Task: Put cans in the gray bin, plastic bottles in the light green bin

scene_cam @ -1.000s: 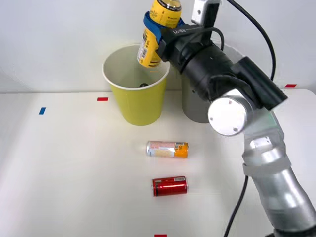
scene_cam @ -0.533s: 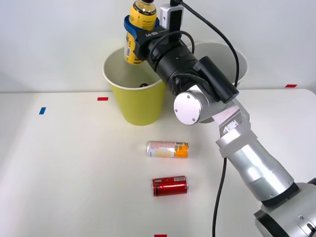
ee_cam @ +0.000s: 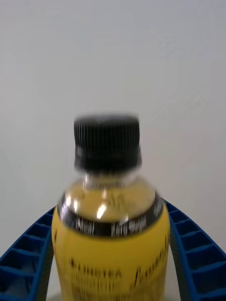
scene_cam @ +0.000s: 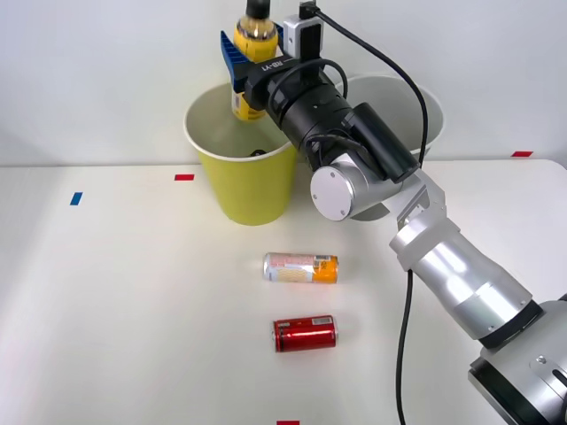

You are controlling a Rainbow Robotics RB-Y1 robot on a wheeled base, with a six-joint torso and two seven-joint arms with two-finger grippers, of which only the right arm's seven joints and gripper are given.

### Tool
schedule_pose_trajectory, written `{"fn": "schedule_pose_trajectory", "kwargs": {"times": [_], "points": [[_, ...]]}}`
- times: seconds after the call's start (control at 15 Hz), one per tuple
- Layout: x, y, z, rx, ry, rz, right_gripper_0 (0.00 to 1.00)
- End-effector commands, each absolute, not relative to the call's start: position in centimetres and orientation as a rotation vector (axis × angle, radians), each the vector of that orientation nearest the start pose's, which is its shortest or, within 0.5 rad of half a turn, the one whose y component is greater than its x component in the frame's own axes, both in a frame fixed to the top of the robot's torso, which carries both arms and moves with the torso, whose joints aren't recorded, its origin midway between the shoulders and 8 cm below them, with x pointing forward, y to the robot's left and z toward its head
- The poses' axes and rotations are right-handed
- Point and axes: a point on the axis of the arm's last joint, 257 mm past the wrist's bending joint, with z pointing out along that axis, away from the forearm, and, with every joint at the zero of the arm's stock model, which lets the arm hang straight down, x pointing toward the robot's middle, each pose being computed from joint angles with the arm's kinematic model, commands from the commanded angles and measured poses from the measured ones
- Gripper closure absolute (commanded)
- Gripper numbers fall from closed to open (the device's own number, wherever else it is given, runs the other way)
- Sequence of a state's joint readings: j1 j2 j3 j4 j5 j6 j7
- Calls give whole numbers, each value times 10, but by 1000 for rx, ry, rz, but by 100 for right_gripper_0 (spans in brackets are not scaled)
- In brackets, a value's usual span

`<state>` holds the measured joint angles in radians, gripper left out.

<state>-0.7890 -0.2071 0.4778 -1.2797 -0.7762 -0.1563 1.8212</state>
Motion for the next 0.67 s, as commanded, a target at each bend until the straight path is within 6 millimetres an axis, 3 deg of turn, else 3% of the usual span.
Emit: {"fn": "schedule_pose_trajectory", "kwargs": {"times": [0.07,0.33,0.53,0.67], "points": [[605,57,50,-411,1091,532,0],[594,53,66,-413,1058,560,0],[577,31,69,-389,1033,576,0],[554,14,63,-374,1019,588,0]]}}
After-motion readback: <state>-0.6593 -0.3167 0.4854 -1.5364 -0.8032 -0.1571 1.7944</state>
